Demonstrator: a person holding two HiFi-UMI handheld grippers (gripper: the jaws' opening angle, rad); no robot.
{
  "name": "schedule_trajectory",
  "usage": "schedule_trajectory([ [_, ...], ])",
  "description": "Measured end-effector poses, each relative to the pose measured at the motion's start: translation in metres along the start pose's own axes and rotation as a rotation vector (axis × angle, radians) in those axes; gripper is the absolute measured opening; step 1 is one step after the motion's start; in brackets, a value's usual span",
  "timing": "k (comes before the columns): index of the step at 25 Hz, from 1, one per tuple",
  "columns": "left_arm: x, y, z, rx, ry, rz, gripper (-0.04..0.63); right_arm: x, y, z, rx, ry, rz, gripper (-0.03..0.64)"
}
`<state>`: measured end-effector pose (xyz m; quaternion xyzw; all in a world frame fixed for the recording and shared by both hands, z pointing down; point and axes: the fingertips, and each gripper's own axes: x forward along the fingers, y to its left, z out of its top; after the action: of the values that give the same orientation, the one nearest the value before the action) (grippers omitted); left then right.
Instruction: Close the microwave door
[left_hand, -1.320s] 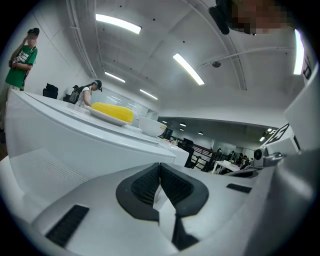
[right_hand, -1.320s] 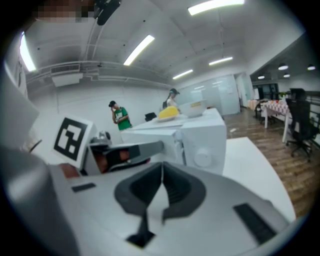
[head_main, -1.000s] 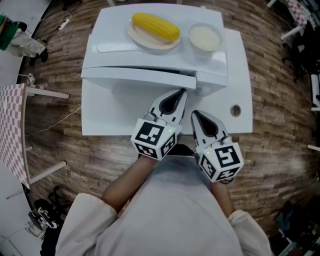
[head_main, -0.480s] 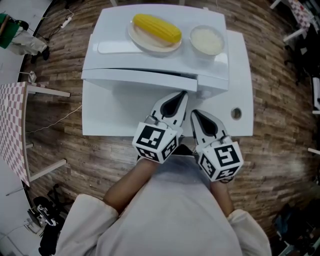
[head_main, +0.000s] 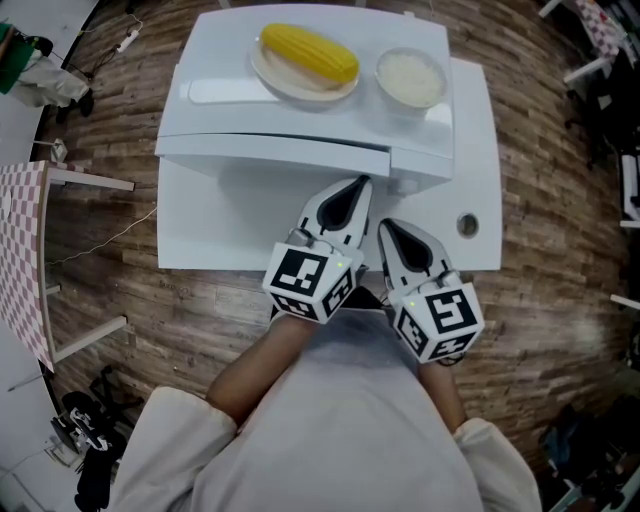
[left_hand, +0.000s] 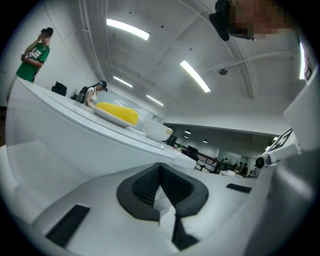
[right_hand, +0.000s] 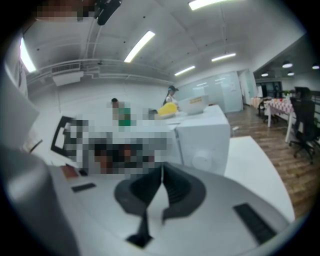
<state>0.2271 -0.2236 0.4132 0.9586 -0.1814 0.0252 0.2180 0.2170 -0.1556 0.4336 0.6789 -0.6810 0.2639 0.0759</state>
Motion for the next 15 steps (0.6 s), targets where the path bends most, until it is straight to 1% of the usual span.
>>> schedule_trajectory([
  [10,0.006,0.002,0.002,-0.001,-0.008,0.006,0.020,0.003,0.004,0.000,-0.010,0.006,0.015,0.023],
  [13,0.011,0.004,0.003,-0.010,0.003,0.003,0.018,0.004,0.005,0.000,-0.007,0.004,0.015,0.023],
  [15,0.012,0.004,0.003,-0.002,0.002,0.007,0.019,0.004,0.006,0.000,-0.006,0.003,0.017,0.023],
])
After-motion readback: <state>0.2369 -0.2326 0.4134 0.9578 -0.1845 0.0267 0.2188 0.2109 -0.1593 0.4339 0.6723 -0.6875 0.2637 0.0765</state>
